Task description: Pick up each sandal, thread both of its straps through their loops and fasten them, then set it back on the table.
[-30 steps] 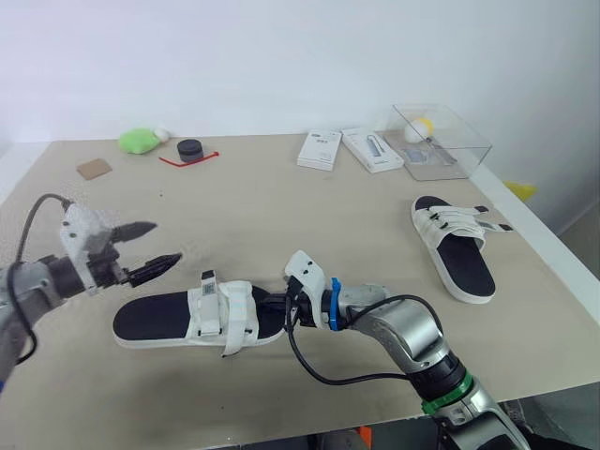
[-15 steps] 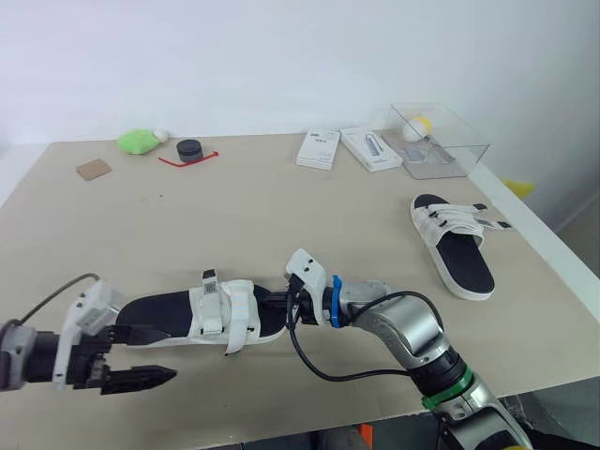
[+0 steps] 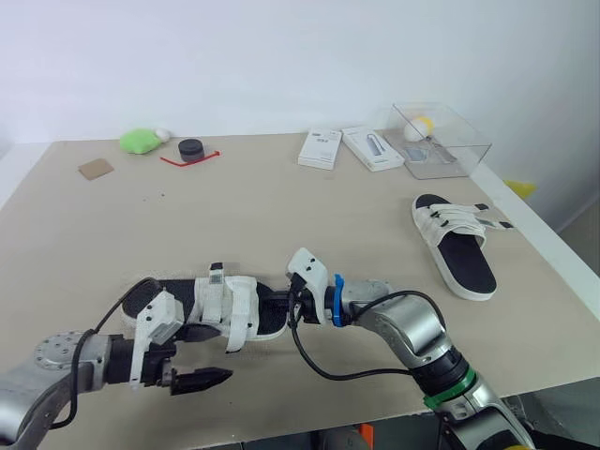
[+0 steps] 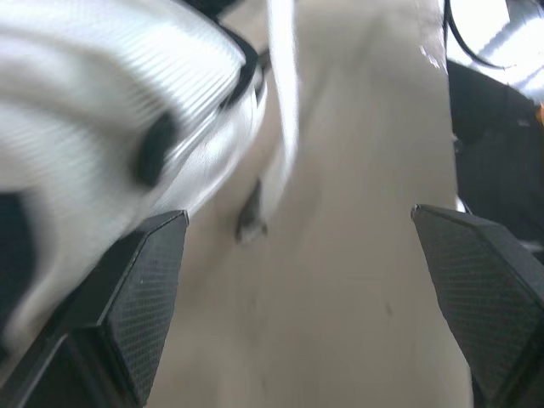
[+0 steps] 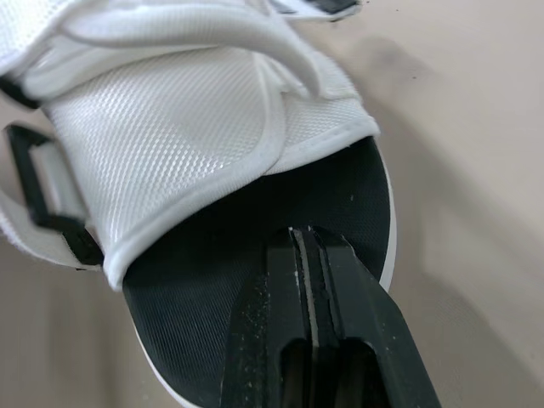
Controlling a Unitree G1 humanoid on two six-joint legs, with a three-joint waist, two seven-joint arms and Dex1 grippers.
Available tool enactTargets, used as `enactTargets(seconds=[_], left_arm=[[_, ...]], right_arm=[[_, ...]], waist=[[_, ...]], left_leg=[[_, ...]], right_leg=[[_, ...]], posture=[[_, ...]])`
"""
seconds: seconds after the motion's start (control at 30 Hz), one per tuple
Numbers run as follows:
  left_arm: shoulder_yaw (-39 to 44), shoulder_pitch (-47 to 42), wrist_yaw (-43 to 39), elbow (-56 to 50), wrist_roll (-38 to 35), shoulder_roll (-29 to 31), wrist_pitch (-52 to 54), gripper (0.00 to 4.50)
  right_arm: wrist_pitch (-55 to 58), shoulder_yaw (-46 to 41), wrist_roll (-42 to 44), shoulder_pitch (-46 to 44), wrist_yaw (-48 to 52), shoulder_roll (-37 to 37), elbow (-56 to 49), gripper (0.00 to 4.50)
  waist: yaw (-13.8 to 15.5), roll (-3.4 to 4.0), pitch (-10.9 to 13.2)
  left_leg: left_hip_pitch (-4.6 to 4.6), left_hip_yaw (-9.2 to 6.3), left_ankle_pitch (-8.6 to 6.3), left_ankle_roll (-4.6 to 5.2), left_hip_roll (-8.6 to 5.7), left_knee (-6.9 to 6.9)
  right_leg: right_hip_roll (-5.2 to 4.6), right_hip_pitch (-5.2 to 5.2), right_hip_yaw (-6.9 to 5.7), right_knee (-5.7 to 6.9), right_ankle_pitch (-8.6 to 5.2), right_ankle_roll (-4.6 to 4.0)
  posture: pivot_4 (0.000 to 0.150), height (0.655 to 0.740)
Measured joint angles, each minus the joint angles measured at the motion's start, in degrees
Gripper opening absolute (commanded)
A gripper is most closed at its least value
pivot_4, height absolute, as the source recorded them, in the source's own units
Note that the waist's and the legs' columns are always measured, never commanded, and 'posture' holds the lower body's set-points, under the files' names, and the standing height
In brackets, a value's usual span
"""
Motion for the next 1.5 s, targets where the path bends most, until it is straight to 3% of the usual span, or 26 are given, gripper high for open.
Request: enactTargets(seconds=[0.03, 0.1, 0.17, 0.37, 0.6, 0.8, 0.97, 1.23, 1.5], left_arm=[[-0.28, -0.2, 0.79, -0.36, -0.06, -0.59, 0.55, 4.37], [-1.15, -1.29, 2.38, -0.61, -0.02, -1.93, 1.7, 3.85], [-1.87, -1.78, 3.38, -0.64, -0.04, -2.7, 2.42, 3.04], [-2.54, -2.97, 3.54, -1.19, -0.99, -2.86, 4.45, 0.07], [-2.43, -3.52, 2.4, -1.32, -3.89, -1.7, 8.48, 0.02], [6.85, -14.76, 10.24, 0.33, -26.45, -3.13, 20.39, 0.02], [9.31, -22.12, 18.65, 6.16, -36.23, -4.17, 25.29, 0.02], [5.6, -23.39, 23.25, 10.28, -36.52, -4.27, 31.5, 0.02], [3.05, -24.58, 17.62, 14.72, -31.48, -4.23, 32.08, 0.02]], right_arm=[[0.03, -0.27, 0.0, 0.01, 0.02, -0.21, -0.02, 0.0], [0.18, -0.58, -0.08, 0.01, 0.01, -0.51, 0.13, 0.0], [0.2, -0.66, -0.12, -0.08, -0.03, -0.48, 0.23, 0.0], [0.2, -0.48, -0.1, -0.14, 0.03, -0.23, 0.17, 0.0], [0.19, -0.56, -0.11, 0.13, -0.19, -0.21, -0.27, 0.0], [0.19, -0.5, -0.38, 0.52, -1.28, 0.01, -0.25, 0.0], [0.18, -0.29, -0.6, 0.77, -1.33, 0.45, -0.42, 0.0], [0.19, -0.48, -0.65, 1.14, -1.73, 0.82, -0.66, 0.0], [0.37, -0.68, -0.9, 1.33, -2.25, 0.84, -0.93, 0.0]], waist=[[0.0, 0.0, 0.0], [0.05, 0.02, -0.01], [0.07, 0.02, -0.01], [-0.18, 0.01, -0.03], [-0.17, 0.0, -0.03], [-0.15, -0.1, 0.01], [-0.23, -0.14, -0.04], [-0.24, -0.16, -0.06], [-0.2, -0.17, -0.07]], left_leg=[[0.0, 0.0, 0.01, 0.01, 0.0, 0.04], [0.0, 0.0, 0.01, 0.02, -0.02, 0.09], [-0.01, -0.01, 0.01, 0.02, -0.04, 0.1], [0.01, -0.06, -0.01, 0.03, -0.01, 0.09], [0.0, -0.12, -0.02, 0.04, -0.01, 0.09], [0.02, -0.19, 0.0, 0.07, -0.01, 0.11], [0.13, -0.23, -0.01, 0.05, -0.04, 0.12], [0.14, -0.41, -0.03, 0.02, -0.03, 0.08], [0.11, -0.41, -0.01, -0.03, -0.04, 0.09]], right_leg=[[0.0, 0.06, 0.0, 0.0, 0.02, 0.03], [0.02, 0.13, 0.04, 0.02, 0.02, 0.03], [0.05, 0.15, 0.1, 0.02, 0.02, 0.05], [0.31, 0.13, 0.35, 0.08, 0.1, 0.18], [0.37, 0.14, 0.39, 0.13, 0.13, 0.23], [0.39, 0.2, 0.37, 0.13, 0.1, 0.4], [0.54, 0.33, 0.52, 0.13, 0.43, 0.84], [0.75, 0.3, 0.69, 0.25, 0.49, 0.79], [0.75, 0.28, 0.69, 0.21, 0.48, 0.77]], posture=[[0.15, 0.74], [0.15, 0.74], [0.15, 0.74], [0.15, 0.74], [0.15, 0.74], [0.15, 0.74], [0.15, 0.74], [0.15, 0.74], [0.15, 0.74]])
